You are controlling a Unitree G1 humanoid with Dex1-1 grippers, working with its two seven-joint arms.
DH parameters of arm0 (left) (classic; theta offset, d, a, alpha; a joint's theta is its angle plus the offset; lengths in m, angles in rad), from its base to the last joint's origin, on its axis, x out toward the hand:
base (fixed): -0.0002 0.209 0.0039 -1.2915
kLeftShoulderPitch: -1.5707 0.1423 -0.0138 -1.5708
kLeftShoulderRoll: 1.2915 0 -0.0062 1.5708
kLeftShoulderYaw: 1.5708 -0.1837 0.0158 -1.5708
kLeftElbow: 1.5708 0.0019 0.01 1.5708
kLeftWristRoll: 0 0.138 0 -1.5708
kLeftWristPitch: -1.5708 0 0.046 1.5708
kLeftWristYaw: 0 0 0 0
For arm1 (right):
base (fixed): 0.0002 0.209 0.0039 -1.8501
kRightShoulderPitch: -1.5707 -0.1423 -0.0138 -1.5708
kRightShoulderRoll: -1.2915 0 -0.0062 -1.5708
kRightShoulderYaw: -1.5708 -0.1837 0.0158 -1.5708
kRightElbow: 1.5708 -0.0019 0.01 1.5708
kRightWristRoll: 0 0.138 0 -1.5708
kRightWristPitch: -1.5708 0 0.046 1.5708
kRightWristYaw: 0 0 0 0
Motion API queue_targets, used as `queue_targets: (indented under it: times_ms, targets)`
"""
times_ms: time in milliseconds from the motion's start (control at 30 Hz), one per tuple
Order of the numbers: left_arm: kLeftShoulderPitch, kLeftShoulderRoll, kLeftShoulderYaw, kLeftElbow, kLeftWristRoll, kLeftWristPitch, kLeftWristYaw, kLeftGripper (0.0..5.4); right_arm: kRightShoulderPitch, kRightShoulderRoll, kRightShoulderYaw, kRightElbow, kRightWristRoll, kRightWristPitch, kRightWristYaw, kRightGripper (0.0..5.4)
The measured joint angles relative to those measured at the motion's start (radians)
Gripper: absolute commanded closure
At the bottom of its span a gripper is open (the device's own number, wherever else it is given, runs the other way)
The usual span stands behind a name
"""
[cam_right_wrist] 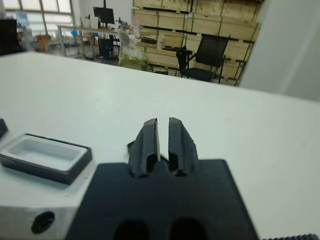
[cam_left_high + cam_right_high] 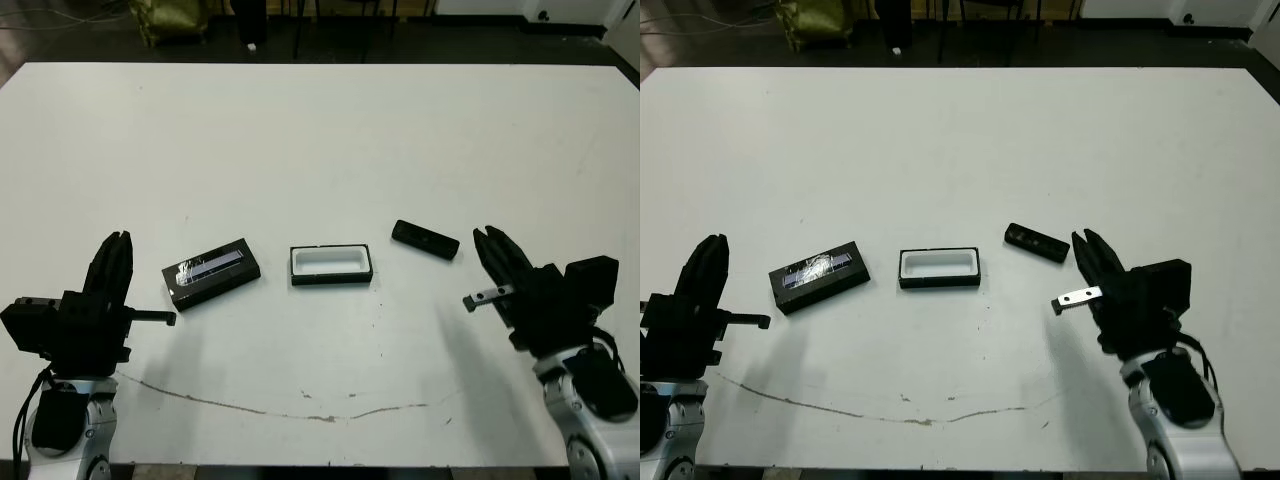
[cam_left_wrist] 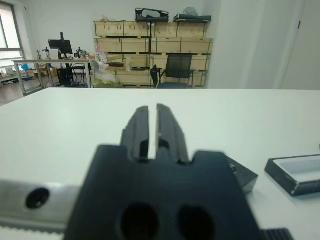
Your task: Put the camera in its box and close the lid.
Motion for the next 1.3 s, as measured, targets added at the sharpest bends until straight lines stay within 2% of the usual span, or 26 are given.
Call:
queue_targets:
  times_ms: [100, 167, 300, 467, 633, 967, 1133, 1300]
  targets:
    - [-0.001, 0.0, 0.0, 0.0, 0.0, 0.002, 0.0, 5.38, -0.061, -0.065, -0.008, 0.017, -0.005, 0.028, 0.035, 5.4]
    - [-0.001, 0.0, 0.0, 0.0, 0.0, 0.002, 0.0, 5.4, -0.097, -0.116, -0.009, 0.025, -0.019, 0.061, 0.06, 5.2]
    - [0.002, 0.0, 0.001, -0.006, -0.005, 0.016, 0.0, 5.4, -0.173, -0.204, -0.005, 0.095, -0.044, 0.062, 0.134, 4.41]
    - [0.004, 0.001, 0.003, -0.009, -0.006, 0.017, -0.005, 5.4, -0.252, -0.266, 0.011, 0.198, -0.06, 0.043, 0.218, 3.34]
    - [0.005, 0.001, 0.004, -0.008, -0.003, 0.011, -0.01, 5.4, -0.31, -0.311, 0.056, 0.3, -0.122, -0.017, 0.266, 2.24]
    - [0.009, 0.001, 0.005, -0.008, -0.009, 0.016, -0.017, 5.4, -0.383, -0.327, 0.109, 0.488, -0.134, -0.071, 0.395, 0.02]
    - [0.01, 0.002, 0.008, -0.009, -0.02, 0.02, -0.019, 5.4, -0.392, -0.331, 0.13, 0.537, -0.144, -0.105, 0.427, 0.01]
    - [0.01, 0.002, 0.008, -0.008, -0.024, 0.02, -0.024, 5.4, -0.418, -0.34, 0.144, 0.586, -0.146, -0.106, 0.47, 0.01]
